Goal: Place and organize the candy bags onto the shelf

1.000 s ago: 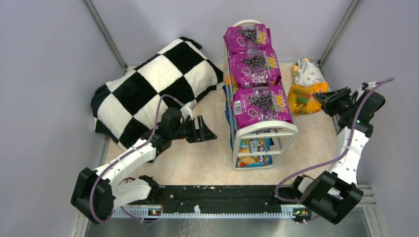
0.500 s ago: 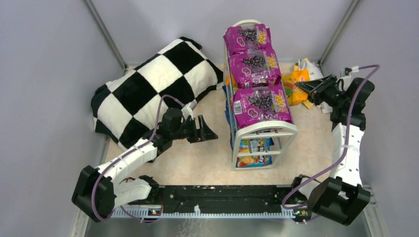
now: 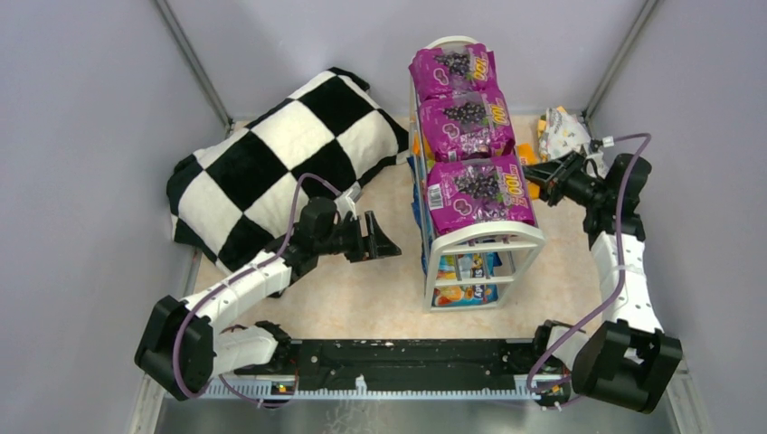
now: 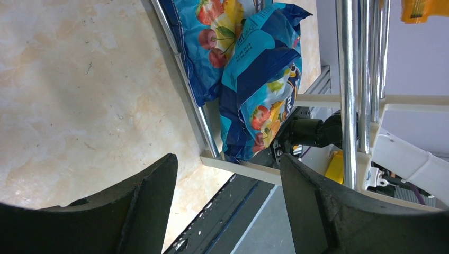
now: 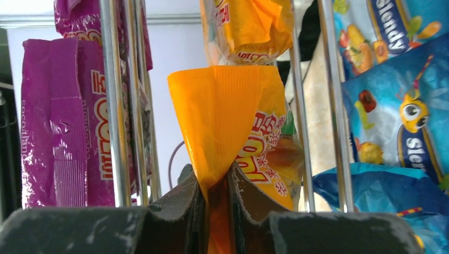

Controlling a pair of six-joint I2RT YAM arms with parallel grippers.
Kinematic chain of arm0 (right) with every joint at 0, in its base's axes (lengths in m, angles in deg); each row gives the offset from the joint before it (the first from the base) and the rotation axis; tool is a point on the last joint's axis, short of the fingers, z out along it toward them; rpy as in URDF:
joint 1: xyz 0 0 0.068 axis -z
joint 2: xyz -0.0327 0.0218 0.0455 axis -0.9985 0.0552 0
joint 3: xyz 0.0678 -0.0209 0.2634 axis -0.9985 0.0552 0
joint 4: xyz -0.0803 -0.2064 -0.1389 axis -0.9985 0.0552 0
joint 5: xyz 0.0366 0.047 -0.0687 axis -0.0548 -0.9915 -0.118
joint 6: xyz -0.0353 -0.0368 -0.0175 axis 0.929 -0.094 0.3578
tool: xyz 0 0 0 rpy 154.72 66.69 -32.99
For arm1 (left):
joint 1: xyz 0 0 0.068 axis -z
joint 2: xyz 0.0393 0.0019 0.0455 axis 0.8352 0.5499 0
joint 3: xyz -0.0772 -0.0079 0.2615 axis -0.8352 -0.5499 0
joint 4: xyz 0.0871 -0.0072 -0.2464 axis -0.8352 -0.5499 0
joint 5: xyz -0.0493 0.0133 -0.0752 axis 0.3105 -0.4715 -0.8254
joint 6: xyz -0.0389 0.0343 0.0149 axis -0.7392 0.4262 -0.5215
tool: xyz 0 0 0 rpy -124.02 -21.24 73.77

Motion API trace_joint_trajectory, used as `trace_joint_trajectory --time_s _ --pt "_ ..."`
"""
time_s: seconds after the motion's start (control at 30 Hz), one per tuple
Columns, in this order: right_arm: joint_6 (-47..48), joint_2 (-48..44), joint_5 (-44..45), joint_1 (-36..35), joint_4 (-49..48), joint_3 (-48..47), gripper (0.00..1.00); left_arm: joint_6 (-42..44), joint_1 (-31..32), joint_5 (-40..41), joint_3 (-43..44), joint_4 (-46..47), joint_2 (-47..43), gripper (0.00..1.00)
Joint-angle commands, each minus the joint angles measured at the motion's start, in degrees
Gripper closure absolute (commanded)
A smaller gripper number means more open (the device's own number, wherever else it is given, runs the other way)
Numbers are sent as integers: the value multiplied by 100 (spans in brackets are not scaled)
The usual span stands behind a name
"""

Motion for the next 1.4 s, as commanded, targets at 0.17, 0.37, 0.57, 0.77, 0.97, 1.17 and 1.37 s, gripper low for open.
trace_joint_trajectory --time_s 0.17,0.37,0.57,0.77,0.97,1.17,1.37 --pt "-1693 177 -355 -938 -2210 263 100 -40 -26 -88 -66 334 -23 23" --pt "-1750 345 50 -1433 -2315 446 100 -144 -24 -77 -109 437 -37 23" --pt "-2040 486 271 -1583 -2914 797 100 -129 -29 -64 -90 389 -74 23" --pt "-1626 627 442 -1591 -2579 772 100 -124 -27 -46 -108 345 -97 23" --pt "-1119 698 587 -1560 -2035 638 100 -120 -27 -22 -107 342 -106 23" --pt "-927 714 839 -1474 -1834 649 100 -96 -26 -11 -132 321 -126 23" --pt "-549 665 1121 -1327 -1436 504 100 -47 -31 7 -142 307 -129 23"
